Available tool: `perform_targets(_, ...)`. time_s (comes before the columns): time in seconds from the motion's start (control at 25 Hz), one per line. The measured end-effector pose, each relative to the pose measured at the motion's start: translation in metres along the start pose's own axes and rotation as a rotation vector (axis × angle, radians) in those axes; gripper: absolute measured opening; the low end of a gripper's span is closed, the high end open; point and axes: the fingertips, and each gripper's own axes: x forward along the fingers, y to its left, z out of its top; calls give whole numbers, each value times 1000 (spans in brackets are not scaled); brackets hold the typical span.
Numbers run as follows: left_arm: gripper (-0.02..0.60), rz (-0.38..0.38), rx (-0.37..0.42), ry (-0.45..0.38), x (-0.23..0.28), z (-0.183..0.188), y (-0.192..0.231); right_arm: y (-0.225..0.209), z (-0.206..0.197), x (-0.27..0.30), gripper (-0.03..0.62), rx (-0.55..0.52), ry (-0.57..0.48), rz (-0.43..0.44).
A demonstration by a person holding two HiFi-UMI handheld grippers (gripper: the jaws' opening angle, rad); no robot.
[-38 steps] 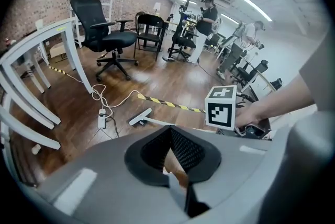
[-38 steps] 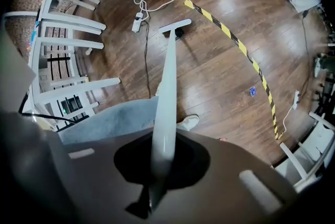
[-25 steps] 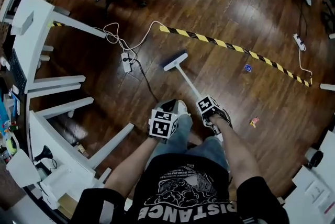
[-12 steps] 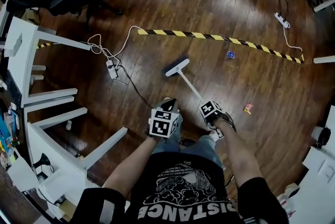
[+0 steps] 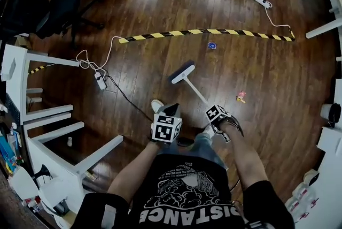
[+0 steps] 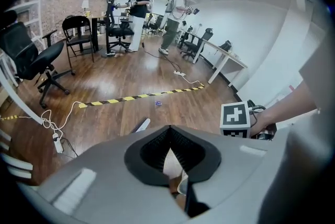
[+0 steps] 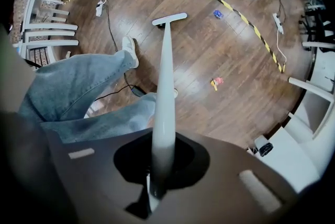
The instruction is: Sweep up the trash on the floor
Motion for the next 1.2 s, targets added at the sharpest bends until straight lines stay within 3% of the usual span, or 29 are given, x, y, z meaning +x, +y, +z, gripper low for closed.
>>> perform_targets(0.4,5,-97,143,14,50,6,-139,-69,-92,52,0,91,-12,45)
perform_targets(0.68,5,-148,196,35,81,1,-219,-118,-144,85,0,105,-23,33)
perform_targets(1.2,5,-219,284,77,106,-7,-282,-175,-215,112,0,143,8,-4)
